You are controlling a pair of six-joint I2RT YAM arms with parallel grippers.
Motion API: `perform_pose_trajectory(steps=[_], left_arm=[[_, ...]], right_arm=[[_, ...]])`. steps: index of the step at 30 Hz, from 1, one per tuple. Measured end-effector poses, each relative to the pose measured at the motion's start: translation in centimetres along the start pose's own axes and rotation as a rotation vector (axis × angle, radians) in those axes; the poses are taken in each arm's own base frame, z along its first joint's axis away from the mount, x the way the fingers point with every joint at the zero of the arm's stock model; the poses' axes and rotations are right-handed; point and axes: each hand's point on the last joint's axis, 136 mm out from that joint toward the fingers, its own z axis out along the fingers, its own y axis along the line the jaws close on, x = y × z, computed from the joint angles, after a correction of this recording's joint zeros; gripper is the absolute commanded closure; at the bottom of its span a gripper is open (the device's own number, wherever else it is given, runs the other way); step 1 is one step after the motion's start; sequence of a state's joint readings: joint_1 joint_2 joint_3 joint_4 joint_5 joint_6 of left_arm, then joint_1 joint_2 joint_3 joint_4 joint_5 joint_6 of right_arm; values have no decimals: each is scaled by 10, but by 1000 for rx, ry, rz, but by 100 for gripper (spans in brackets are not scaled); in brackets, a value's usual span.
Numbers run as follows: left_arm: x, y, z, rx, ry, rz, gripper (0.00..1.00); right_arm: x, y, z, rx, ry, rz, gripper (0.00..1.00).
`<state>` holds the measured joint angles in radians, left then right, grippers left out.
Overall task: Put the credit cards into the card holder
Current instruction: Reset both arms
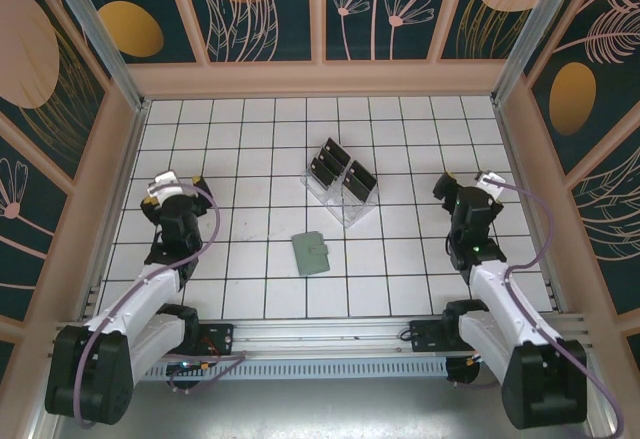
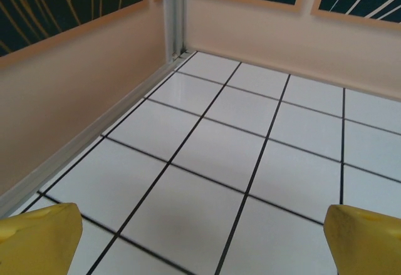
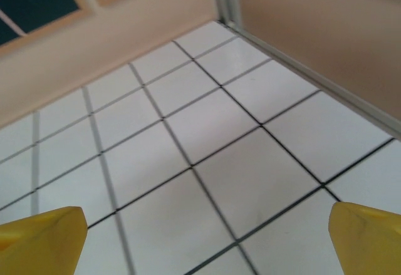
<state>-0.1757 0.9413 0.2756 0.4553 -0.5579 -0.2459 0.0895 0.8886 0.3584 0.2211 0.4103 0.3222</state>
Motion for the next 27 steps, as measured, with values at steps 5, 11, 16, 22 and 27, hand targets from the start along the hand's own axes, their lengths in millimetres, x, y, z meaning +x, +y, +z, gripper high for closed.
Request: perform_pose_trajectory(steps=[5, 11, 16, 22, 27], left_arm=[[11, 5, 1, -5, -8, 22, 2], [21, 5, 2, 8, -24, 26, 2], [25, 1, 2, 41, -42, 46, 1], [24, -6, 5, 85, -65, 59, 2], [29, -15, 15, 109, -70, 111, 2]], right_arm=[[13, -13, 16, 31, 20, -4, 1], [14, -10, 20, -4, -26, -21, 1], [22, -11, 21, -23, -57, -37, 1], [34, -11, 25, -43, -66, -67, 1], [36, -2, 33, -80, -79, -113, 1]])
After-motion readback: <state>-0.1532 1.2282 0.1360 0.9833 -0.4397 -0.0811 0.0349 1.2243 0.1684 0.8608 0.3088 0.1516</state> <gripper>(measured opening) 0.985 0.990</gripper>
